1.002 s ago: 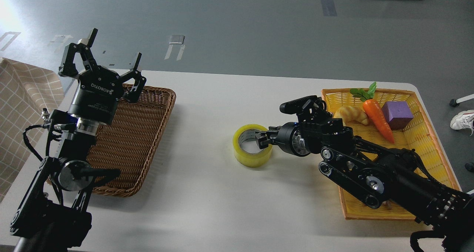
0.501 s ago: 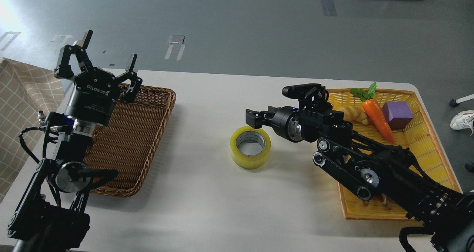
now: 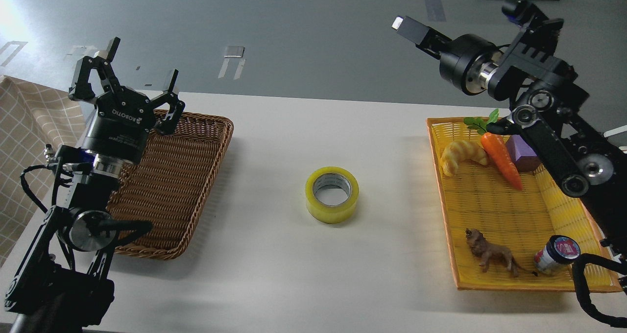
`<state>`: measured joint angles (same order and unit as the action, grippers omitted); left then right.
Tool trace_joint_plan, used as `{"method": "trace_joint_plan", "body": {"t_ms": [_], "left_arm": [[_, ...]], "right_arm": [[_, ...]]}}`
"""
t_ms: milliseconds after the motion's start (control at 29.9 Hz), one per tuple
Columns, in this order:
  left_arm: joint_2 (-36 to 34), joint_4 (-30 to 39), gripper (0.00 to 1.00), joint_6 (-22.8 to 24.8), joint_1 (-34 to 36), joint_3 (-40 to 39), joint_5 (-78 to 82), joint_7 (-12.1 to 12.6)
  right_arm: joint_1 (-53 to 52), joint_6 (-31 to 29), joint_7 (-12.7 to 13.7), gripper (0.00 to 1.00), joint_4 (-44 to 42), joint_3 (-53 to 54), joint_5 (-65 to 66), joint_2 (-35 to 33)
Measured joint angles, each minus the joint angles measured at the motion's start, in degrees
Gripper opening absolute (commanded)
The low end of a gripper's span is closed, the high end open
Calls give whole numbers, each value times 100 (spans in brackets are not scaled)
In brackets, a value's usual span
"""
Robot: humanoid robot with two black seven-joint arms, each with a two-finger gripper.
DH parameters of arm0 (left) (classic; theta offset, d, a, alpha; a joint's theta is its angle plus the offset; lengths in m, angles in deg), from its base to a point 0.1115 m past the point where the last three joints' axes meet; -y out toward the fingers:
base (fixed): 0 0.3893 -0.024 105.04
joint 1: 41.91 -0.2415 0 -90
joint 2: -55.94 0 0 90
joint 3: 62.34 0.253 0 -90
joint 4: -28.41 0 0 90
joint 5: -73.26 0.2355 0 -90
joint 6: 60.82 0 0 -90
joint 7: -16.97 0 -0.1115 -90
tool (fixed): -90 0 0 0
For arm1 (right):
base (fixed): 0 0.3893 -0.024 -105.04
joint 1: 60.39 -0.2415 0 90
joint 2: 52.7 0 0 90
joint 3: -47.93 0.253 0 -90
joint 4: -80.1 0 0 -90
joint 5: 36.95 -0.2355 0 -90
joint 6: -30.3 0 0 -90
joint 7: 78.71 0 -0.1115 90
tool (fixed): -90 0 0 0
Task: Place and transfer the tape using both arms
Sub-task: 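Release the tape roll and raise the right gripper away, then reach the left gripper toward the tape roll on the table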
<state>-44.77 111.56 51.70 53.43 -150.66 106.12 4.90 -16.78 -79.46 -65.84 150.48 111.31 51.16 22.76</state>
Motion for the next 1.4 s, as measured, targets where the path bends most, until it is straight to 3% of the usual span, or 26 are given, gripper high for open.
{"method": "trace_joint_plan", "body": {"t_ms": [100, 301, 501, 635, 869, 1036, 1269, 1403], "left_arm": [[-115, 1, 98, -169, 37, -27, -4, -20], [-239, 6, 98, -179, 60, -180, -8, -8], [-307, 40, 98, 36, 99, -231, -17, 56], [-312, 24, 98, 60, 252, -193, -11, 103], [-268, 7, 98, 5, 336, -170, 59, 36], [-236, 29, 98, -311, 525, -99, 93, 22], [-296, 116, 98, -662, 707, 348, 280, 22], [-207, 244, 98, -694, 765, 388, 1218, -10]], "right_arm": [[230, 1, -55, 100, 407, 420, -1143, -293], [924, -98, -483, 100, 1210, 1525, -2735, -500], [1701, -307, -846, 100, 1721, 2562, -3283, -341], [2171, -550, -940, 100, 1783, 3055, -3948, 0], [2661, -816, -1106, 100, 1789, 3474, -4215, 215], [2743, -823, -1315, 100, 1745, 3515, -4204, 455], [2685, -825, -1301, 100, 1601, 3503, -4158, 627], [2655, -825, -1277, 100, 1545, 3497, -4158, 629]]}}
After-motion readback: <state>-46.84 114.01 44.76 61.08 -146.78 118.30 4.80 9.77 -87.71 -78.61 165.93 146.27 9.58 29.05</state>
